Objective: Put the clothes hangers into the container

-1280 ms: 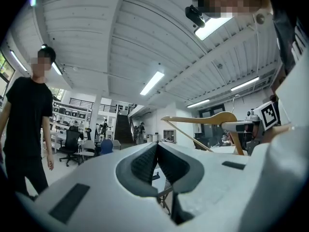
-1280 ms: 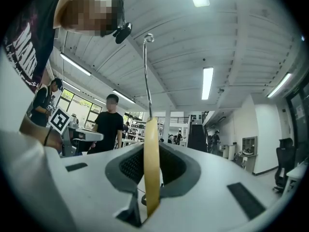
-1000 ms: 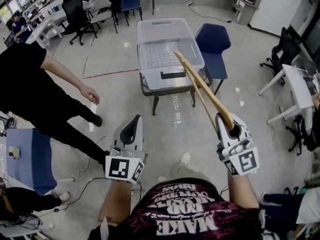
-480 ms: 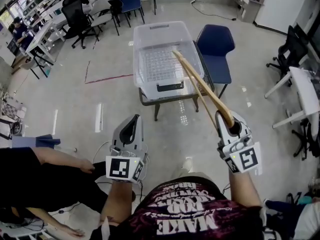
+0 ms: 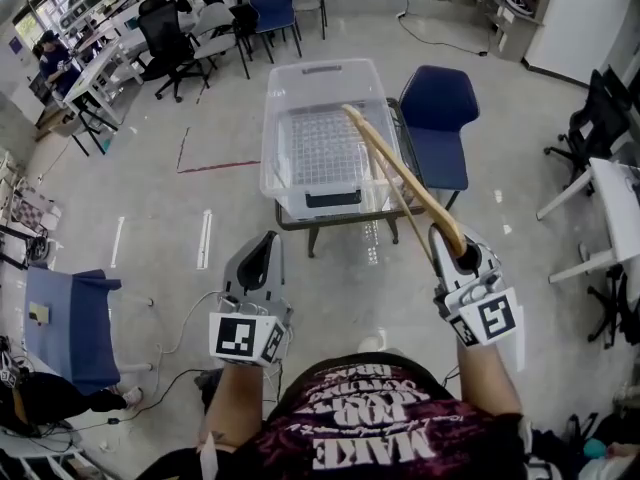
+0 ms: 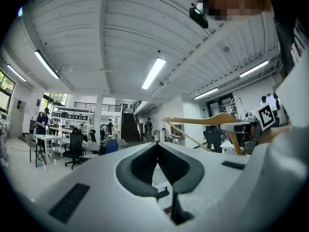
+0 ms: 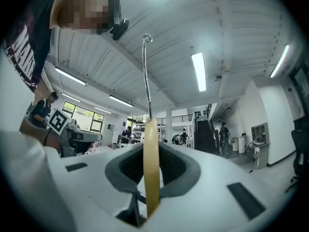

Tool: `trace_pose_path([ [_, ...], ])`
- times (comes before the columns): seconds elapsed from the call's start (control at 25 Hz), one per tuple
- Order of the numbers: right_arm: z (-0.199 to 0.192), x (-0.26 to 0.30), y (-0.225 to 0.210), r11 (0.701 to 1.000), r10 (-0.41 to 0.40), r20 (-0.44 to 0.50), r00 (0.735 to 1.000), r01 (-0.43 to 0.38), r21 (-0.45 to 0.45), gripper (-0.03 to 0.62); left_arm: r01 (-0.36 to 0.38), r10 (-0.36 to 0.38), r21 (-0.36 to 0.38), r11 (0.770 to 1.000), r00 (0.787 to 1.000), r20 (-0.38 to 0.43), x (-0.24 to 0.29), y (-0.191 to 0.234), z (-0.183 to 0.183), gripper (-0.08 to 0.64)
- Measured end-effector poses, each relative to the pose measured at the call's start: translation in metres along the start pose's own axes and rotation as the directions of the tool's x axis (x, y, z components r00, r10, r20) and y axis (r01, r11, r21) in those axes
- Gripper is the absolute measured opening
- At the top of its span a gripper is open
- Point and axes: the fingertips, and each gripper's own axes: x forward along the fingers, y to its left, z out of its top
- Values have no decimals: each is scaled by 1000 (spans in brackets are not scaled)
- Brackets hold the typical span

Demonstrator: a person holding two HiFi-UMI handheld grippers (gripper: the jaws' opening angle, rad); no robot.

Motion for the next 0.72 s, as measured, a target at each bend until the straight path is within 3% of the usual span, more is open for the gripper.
trace_pose_path([
  [0.36, -13, 27, -13, 999, 17, 9, 1000, -17, 51, 57, -39, 39, 13, 999, 998, -50, 8, 18, -8, 6],
  [0.72, -38, 79, -9, 996, 11, -29, 1000, -8, 89, 57, -2, 3, 9, 1000, 997, -80, 45, 60, -24, 6],
])
